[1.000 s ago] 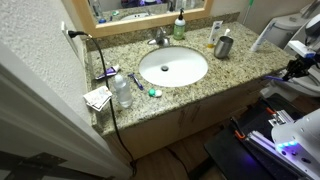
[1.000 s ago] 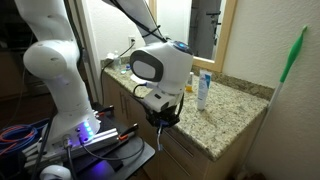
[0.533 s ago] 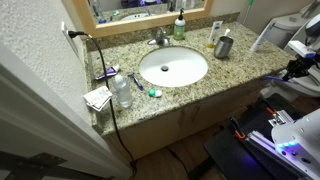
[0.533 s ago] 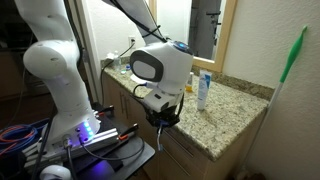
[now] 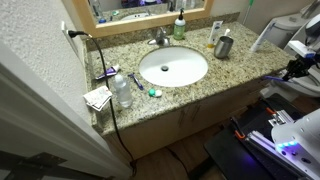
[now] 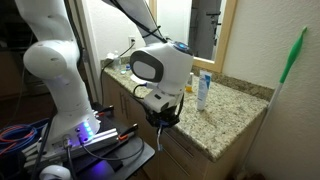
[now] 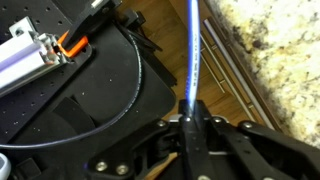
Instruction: Close the faucet, move the cup to the right of the counter, then pick the toothbrush and put it in the cup
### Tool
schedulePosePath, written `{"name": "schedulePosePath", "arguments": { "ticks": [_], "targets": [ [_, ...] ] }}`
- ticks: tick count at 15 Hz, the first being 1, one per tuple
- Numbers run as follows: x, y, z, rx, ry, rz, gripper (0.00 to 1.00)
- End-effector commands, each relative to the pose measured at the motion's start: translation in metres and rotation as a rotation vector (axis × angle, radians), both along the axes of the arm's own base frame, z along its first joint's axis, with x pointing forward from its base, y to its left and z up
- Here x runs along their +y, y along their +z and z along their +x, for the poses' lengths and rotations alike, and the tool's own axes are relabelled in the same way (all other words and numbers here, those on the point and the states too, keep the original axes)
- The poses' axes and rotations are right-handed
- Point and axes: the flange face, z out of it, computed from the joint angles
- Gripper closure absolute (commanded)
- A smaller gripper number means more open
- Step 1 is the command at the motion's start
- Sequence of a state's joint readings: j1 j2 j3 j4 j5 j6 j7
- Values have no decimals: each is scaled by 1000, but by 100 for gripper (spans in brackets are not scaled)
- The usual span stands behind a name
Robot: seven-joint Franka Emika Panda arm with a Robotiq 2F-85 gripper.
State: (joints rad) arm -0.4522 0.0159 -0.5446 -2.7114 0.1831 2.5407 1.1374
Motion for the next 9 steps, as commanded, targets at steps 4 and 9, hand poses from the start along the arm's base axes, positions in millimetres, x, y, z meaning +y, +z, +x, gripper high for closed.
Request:
{"name": "schedulePosePath", "arguments": {
  "ticks": [4,9],
  "targets": [
    [0,0,0,-1,0,0,90],
    [-12,16,-12,-3,-27,-94,98]
  ]
}}
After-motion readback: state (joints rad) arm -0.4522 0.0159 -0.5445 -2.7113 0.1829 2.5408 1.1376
